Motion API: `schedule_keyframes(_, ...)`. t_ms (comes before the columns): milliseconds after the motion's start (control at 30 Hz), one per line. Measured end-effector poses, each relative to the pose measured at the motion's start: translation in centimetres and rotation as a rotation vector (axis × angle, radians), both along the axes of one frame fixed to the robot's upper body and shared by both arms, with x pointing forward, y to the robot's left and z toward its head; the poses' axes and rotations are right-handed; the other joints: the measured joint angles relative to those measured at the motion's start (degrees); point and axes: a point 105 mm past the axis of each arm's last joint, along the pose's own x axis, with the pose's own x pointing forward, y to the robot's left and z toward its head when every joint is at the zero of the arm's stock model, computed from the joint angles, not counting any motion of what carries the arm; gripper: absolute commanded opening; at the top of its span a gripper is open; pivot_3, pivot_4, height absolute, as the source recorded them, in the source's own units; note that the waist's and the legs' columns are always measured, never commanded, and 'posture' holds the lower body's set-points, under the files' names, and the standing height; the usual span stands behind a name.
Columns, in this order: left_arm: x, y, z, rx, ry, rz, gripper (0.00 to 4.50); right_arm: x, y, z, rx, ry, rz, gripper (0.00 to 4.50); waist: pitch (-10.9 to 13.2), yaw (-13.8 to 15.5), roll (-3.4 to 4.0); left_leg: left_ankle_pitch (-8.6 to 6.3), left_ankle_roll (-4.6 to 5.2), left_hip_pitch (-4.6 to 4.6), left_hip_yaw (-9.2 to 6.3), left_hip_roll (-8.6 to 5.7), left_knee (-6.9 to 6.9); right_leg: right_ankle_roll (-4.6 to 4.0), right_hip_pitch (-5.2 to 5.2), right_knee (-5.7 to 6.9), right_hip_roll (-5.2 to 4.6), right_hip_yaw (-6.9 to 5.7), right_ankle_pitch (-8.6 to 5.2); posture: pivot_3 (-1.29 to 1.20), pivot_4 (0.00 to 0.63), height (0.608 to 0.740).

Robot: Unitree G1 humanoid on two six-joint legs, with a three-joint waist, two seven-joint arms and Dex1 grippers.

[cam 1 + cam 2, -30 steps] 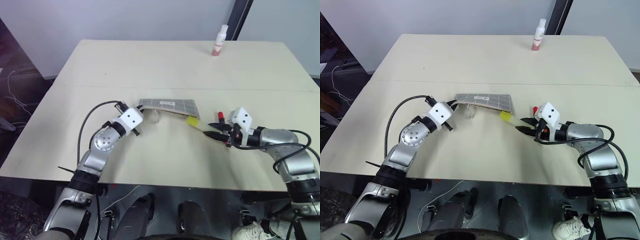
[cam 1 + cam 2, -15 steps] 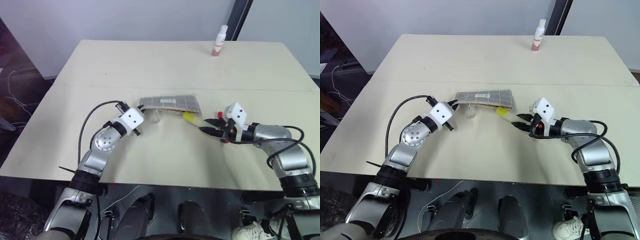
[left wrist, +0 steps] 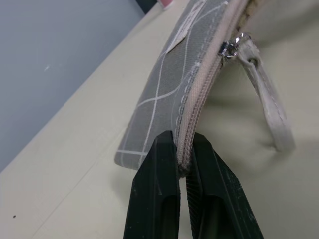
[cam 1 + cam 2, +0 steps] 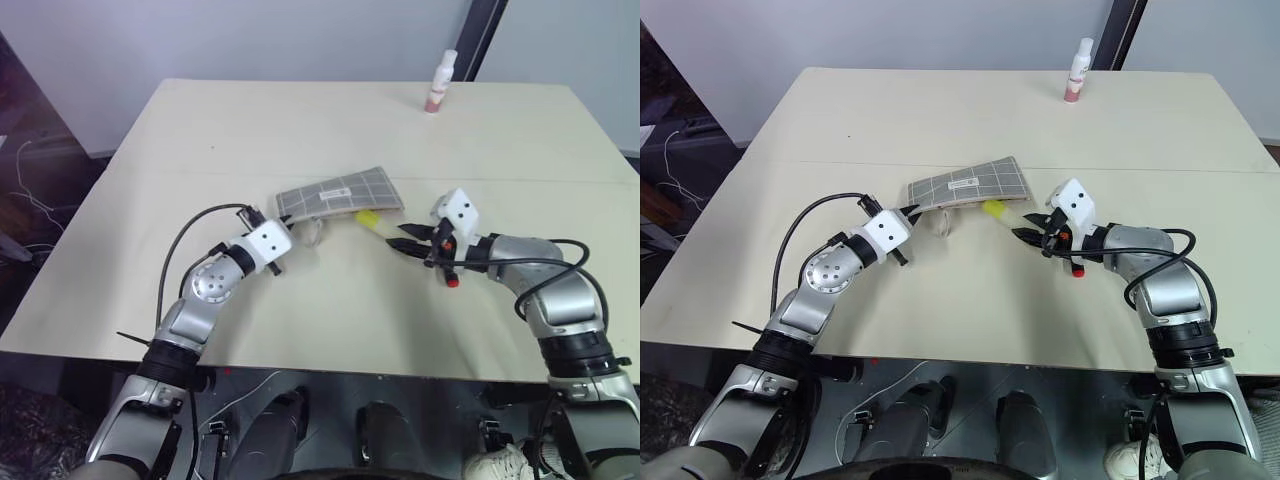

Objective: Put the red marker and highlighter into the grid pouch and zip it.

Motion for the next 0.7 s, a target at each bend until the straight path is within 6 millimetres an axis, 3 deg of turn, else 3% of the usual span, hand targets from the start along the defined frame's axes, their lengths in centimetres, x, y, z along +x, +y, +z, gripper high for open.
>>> schedule_keyframes(300,-0.3,-0.2,-0.1,0.045,-0.004,-0.032,0.00,-0.2,-0.4,0.1,-0.063,0.016,-0.002,0.91,0.0,-0.2,0.00,0.00,0.00,0.01,0.00,0.00,0.00,0.00,-0.01,0.00,0.00,0.00,0.00,0.00,0.150,0.740)
schedule_keyframes(533,-0.8,-0.8,-0.2,0.046,0.028,-0.104,0.00,0.9,3.1,-0.6,-0.224,-0.090,0.031,0.91,0.0,-1.1,0.00,0.00,0.00,0.00,-0.01,0.01,-0.01,0.00,-0.02,0.02,0.01,0.00,0.00,0.00,0.150,0.740)
schedule_keyframes(700,-1.3,-0.5,-0.5,0.085,0.039,-0.145,0.00,1.6,4.1,-0.1,-0.284,-0.159,0.021,0.91,0.0,-1.3,0.00,0.01,-0.01,0.02,-0.01,0.00,0.00,0.00,-0.02,0.02,0.01,0.00,0.00,0.00,0.150,0.740)
